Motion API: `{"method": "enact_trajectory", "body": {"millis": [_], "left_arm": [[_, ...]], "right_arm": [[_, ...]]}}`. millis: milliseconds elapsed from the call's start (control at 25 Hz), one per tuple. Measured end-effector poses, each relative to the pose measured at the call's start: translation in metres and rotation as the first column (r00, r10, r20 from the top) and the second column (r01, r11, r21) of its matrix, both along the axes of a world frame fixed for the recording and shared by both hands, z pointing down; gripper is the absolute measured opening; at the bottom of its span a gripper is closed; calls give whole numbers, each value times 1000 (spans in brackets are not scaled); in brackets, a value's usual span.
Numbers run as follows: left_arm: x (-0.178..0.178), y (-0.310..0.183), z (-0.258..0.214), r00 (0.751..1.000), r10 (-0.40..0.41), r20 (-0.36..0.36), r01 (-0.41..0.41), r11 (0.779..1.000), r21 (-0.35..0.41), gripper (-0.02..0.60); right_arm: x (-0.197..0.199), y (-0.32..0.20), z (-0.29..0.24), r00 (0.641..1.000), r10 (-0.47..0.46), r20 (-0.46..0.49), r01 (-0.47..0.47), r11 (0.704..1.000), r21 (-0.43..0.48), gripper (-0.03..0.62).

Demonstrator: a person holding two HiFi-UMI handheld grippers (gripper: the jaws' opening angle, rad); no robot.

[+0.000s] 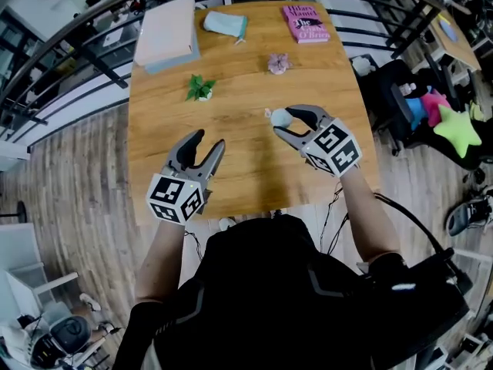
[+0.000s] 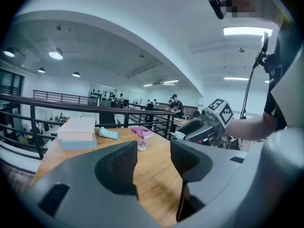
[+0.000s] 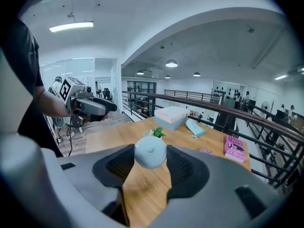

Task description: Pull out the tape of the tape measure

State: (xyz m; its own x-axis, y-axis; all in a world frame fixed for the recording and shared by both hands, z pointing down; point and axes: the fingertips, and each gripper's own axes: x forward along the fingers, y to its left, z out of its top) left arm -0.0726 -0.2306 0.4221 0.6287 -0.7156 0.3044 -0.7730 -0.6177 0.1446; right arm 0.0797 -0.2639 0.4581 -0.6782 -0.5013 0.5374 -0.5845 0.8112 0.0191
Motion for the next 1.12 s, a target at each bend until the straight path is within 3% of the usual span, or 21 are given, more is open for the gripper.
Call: {"method": "enact_trajectory", "body": {"millis": [120,320,640,960,1120], "left_arm": [[1,5,-16,999,38,-12,-37,999,37,236],[20,11,-43,982,142,-123,-140,990,24,232],[64,24,-75,907,311,-283,-334,942,-34,194],[82,26,-88,853,346,-391,-417,902,-112,149],[84,28,-85,849,344,-402,-429,892,-142,148]], "right_arm": [[-3,12,-25,1000,4,11,-5,1000,17,222],[-8,29,-57,1000,-3,12,3,999,51,222],[-21,54,-90,997,-67,22,65,992,108,222],[-31,66,-105,990,-141,8,139,979,148,222],[-35,69,-112,986,-169,7,165,972,169,222]]}}
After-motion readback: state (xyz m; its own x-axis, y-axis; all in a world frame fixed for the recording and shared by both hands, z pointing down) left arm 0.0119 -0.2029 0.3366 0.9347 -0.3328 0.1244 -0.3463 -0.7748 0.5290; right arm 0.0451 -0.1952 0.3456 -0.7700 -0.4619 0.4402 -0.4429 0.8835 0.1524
